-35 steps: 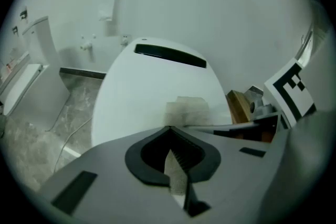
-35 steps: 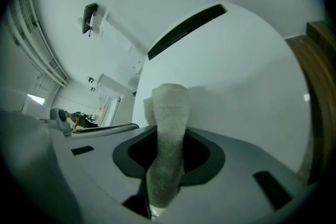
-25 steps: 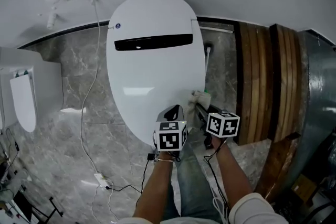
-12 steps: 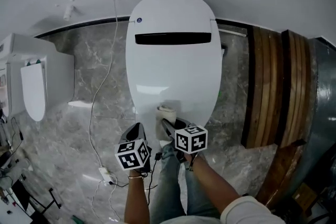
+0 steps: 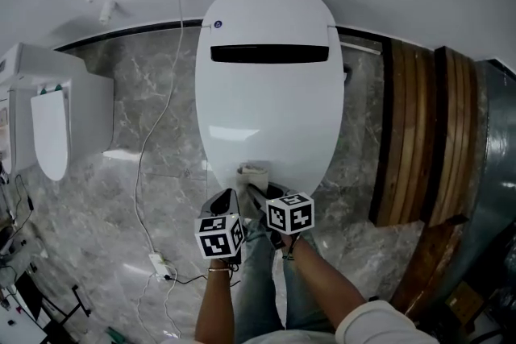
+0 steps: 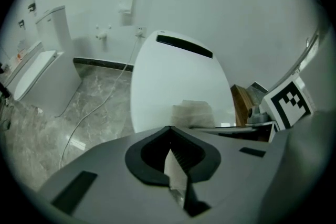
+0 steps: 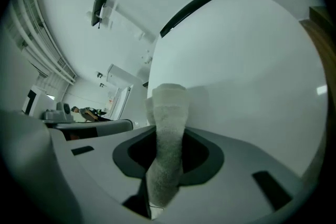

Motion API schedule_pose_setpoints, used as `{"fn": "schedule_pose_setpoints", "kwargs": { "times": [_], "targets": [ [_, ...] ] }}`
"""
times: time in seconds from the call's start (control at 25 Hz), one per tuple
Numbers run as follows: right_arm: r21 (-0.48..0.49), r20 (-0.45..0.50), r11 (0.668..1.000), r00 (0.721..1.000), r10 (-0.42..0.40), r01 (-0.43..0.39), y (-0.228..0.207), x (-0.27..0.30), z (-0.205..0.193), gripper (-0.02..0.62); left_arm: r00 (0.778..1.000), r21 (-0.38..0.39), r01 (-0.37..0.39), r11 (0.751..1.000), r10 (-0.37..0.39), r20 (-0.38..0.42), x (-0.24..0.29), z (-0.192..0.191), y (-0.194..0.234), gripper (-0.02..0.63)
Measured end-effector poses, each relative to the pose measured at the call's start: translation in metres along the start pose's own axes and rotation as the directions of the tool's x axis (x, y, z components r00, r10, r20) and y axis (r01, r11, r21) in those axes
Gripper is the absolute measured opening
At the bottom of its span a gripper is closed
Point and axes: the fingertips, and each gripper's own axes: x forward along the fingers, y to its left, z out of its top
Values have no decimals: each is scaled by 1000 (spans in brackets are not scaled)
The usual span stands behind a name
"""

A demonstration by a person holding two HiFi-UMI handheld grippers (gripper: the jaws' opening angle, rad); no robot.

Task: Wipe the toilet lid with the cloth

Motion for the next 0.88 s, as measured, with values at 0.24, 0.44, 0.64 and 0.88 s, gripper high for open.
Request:
{"fn": "schedule_pose_setpoints", "kwargs": {
  "times": [0.24,0.44,0.64,0.88],
  "targets": [
    [34,31,994,994,-101,100,-73,-77,7,95,983,79,172,982,-166,-84,36,-19,-95,12],
    [58,48,975,975,-218,215,-130,-129,10,95,960,104,269,957,-257,-115,51,-26,-159,12],
    [67,70,963,962,-264,260,-142,-137,10,95,951,114,295,949,-281,-127,53,-27,-176,12],
    [78,99,958,954,-283,276,-134,-141,15,95,967,99,249,963,-241,-88,41,-16,-152,12]
  ]
}}
